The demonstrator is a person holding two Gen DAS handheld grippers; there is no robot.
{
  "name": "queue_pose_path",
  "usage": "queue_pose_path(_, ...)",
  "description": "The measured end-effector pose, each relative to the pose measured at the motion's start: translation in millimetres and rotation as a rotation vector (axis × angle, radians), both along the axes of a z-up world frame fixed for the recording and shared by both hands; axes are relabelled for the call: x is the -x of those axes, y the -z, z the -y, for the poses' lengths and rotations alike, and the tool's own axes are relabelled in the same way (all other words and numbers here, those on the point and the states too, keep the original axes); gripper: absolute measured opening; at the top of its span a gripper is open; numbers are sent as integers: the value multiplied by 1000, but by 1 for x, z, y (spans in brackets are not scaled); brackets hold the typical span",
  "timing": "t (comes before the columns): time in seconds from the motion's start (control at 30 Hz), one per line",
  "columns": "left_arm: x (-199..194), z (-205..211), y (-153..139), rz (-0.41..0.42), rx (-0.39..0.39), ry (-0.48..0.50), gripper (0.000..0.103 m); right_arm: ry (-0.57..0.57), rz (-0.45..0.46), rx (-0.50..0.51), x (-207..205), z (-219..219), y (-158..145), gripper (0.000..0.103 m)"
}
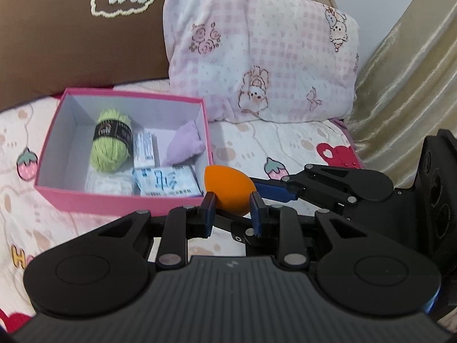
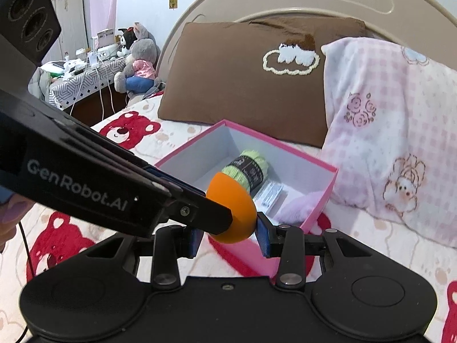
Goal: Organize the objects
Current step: 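Carry the orange sponge with the left tool over the pink box, then lower the sponge into the box beside the plush toy, open left tool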
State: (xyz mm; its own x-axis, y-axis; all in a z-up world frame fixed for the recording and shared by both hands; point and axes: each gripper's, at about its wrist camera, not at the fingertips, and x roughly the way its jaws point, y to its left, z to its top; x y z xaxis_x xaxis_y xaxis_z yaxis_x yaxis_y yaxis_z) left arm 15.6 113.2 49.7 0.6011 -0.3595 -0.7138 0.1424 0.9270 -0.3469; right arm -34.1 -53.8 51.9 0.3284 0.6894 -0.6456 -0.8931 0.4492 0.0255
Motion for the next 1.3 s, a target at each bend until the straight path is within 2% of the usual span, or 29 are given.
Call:
queue_pose_path(0.1,-10,-1,0,10,-22,-6,24,4,-7,-4,-9,-7,-1,45)
queue_pose_path(0.2,-20,-4,3,-20,-30,-11,24,5,-70,1,-20,-14,3,45)
queue_pose_path(0.33,-31,-11,7,-31,-30,-23,24,0,-70,6,-27,-24,8,45)
queue_pose_path(0.47,-43,-16,14,-28,-33,-37,24,4,-136,1,-44,-32,15,45)
queue_pose_path(0.63,-70,-31,29,-74,33,-40,24,33,-162,10,-61,-44,30,45)
queue_pose_path(0.87,-106,-43,57,-104,43,-47,24,39,-131,49,-84,-69,53,44)
queue_pose_path(0.93,-114,-44,67,-98,39,-43,24,37,-122,73,-92,-77,61,44)
queue_pose_path(1.0,-120,-46,76,-57,30,-41,24,50,-131,91,-102,-86,69,44)
queue_pose_path(1.2,-140,-60,102,-32,86,-78,23,72,-120,158,-119,-115,89,44)
queue_pose_path(1.3,-150,-64,117,-47,116,-94,23,76,-123,187,-130,-122,100,44)
